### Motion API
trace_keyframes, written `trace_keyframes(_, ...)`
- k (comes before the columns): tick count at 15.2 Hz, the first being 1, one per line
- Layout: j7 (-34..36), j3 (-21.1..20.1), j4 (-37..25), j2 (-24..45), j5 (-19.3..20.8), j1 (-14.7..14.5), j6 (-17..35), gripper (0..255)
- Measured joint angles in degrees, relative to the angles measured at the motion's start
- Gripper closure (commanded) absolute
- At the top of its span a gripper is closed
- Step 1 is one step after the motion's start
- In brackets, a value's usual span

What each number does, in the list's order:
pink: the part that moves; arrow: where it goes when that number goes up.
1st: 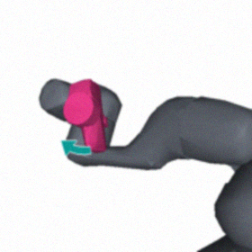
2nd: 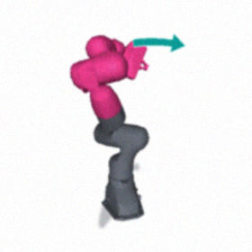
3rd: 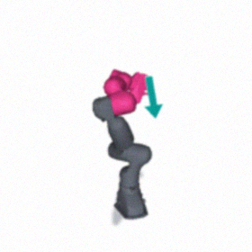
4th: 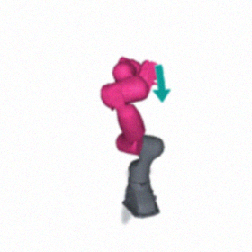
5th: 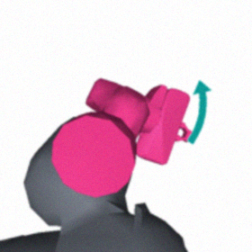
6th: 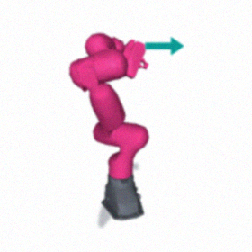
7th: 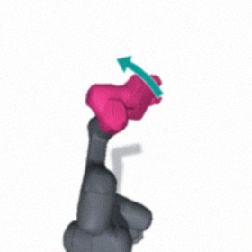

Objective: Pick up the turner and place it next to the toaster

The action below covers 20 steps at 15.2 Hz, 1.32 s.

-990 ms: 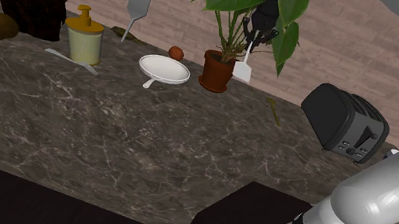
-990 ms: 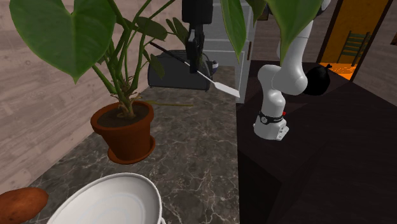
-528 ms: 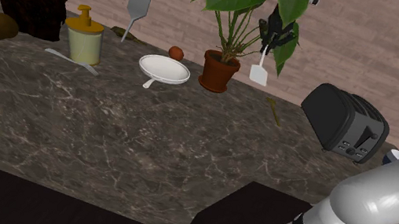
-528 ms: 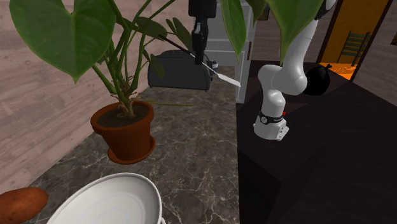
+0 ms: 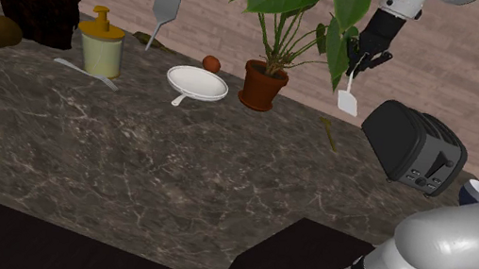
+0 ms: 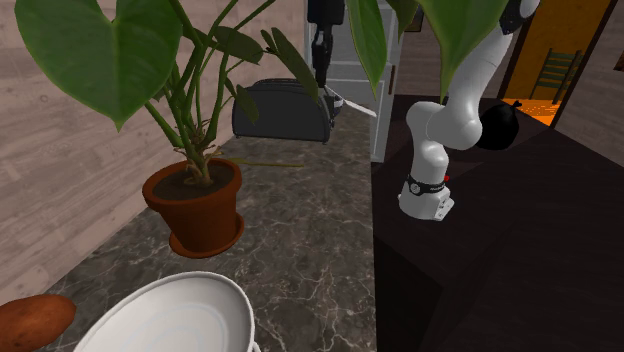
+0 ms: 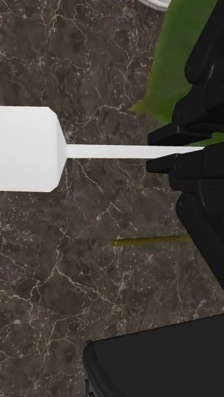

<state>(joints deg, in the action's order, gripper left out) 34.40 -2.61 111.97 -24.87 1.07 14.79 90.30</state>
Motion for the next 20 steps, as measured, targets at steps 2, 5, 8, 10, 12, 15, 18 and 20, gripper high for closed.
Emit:
trace_keyframes(2,-2.26,1.71,2.77,-2.85,0.56,0.66,-0.03,255)
trace_keyframes(5,-5.81,4.46,5.94,-6.77,1.72,1.72,-0.63,255)
trace_keyframes(8,-9.13,7.11,8.1,-9.77,3.11,2.77,-1.29,255)
trace_keyframes(10,-11.69,9.18,8.99,-11.21,4.29,3.58,-1.67,255)
trace_keyframes(12,-14.17,11.2,10.53,-13.31,5.55,4.43,-2.03,255)
trace_keyframes(15,-18.18,14.48,10.37,-14.87,7.59,5.63,-3.35,255)
trace_keyframes(18,-21.84,17.53,11.05,-16.63,9.63,6.79,-3.95,255)
trace_keyframes(20,-24.77,20.18,11.15,-16.95,11.25,7.57,-3.71,255)
